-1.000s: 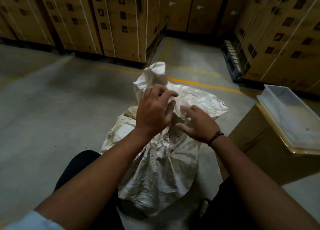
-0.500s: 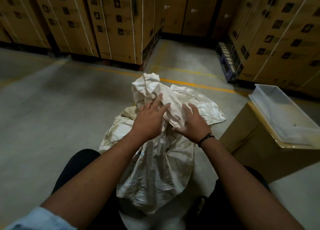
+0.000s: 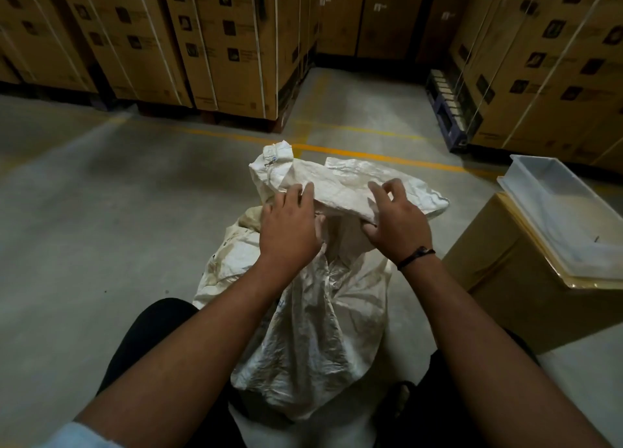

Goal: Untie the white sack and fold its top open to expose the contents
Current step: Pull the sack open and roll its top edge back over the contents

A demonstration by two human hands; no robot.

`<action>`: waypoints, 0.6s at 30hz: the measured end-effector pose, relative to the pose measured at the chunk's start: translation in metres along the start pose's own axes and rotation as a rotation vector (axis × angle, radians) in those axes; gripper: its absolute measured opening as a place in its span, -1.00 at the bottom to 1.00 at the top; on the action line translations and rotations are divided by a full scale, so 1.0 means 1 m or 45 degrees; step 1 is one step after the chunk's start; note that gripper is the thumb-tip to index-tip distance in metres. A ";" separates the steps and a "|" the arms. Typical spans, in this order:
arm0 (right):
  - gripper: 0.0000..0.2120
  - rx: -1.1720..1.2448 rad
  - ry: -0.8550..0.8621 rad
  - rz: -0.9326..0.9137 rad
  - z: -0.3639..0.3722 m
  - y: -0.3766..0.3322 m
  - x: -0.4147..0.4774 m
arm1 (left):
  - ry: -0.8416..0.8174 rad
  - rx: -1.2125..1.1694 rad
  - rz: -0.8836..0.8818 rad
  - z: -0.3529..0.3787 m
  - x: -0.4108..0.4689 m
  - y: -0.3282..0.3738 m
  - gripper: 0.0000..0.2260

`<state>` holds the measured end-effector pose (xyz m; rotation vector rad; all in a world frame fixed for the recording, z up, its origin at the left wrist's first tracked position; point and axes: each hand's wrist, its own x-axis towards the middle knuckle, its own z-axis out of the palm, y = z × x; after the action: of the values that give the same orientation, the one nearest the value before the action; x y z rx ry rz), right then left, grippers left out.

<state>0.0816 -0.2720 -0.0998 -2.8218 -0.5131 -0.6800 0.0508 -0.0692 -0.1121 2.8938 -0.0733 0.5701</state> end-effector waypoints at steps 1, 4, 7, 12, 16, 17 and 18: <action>-0.42 0.005 0.088 -0.026 -0.003 0.000 0.002 | 0.036 0.002 0.025 -0.002 0.002 0.000 -0.47; -0.58 -0.021 0.308 -0.110 -0.014 0.000 0.007 | 0.173 0.005 0.100 -0.010 0.008 0.001 -0.57; -0.63 -0.050 0.404 -0.187 -0.018 0.003 0.008 | 0.315 -0.027 0.152 -0.023 0.011 0.004 -0.60; -0.61 -0.043 0.504 -0.324 -0.011 0.002 0.003 | 0.520 -0.007 0.324 -0.051 0.013 0.007 -0.64; -0.51 0.028 0.416 -0.415 -0.008 0.000 -0.004 | 0.343 -0.014 0.511 -0.059 0.016 -0.002 -0.77; -0.46 0.039 0.370 -0.433 -0.007 -0.001 -0.006 | 0.259 -0.039 0.482 -0.061 0.017 -0.005 -0.77; -0.43 0.037 0.331 -0.449 -0.007 -0.002 -0.008 | 0.190 -0.072 0.434 -0.061 0.017 -0.007 -0.77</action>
<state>0.0711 -0.2743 -0.0977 -2.5820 -0.9709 -1.0748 0.0443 -0.0506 -0.0511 2.7879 -0.5589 0.8229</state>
